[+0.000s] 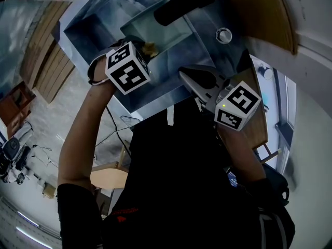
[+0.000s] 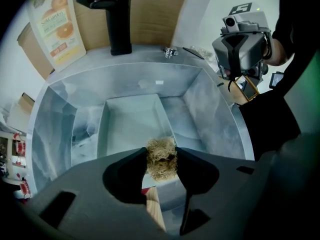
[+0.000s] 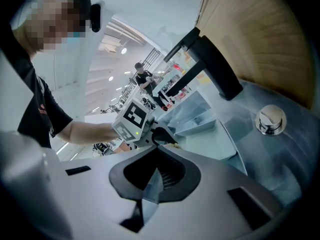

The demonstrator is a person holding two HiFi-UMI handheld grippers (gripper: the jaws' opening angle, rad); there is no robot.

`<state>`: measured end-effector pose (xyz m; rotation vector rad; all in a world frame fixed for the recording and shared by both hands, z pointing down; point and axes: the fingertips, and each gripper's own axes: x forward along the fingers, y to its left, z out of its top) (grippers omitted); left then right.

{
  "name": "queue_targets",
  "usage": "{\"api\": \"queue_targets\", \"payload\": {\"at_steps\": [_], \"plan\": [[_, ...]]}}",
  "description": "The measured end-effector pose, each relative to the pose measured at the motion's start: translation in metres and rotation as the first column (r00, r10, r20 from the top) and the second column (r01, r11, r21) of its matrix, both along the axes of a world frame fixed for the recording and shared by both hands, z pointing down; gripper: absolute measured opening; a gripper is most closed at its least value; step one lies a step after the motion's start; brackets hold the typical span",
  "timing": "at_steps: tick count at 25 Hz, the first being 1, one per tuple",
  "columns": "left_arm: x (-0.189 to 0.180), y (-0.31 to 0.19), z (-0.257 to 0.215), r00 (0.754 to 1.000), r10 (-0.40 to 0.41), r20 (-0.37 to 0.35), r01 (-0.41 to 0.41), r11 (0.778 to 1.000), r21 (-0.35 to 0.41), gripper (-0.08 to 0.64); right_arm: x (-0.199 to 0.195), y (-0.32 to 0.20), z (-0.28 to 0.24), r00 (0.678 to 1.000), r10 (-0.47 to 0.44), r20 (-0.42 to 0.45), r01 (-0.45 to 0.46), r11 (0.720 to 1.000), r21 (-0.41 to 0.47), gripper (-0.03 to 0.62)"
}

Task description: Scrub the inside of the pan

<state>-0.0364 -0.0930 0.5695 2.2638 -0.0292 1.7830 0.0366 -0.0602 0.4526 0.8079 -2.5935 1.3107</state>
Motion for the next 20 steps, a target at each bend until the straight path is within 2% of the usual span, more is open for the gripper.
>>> {"api": "queue_targets", "payload": {"at_steps": [12, 20], "plan": [[0.000, -0.050, -0.008, 0.998, -0.053, -0.030, 0.055, 0.996, 0.070, 0.178, 0.007, -0.013, 0.000, 1.000, 0.006, -0.013, -0.006, 1.000, -0.005, 0.005], [-0.003, -0.086, 0.003, 0.998, -0.059, -0.027, 0.061, 0.995, 0.079, 0.178, 0.013, -0.022, 0.007, 0.999, 0.034, -0.027, -0.035, 0.999, -0.024, 0.005]]}}
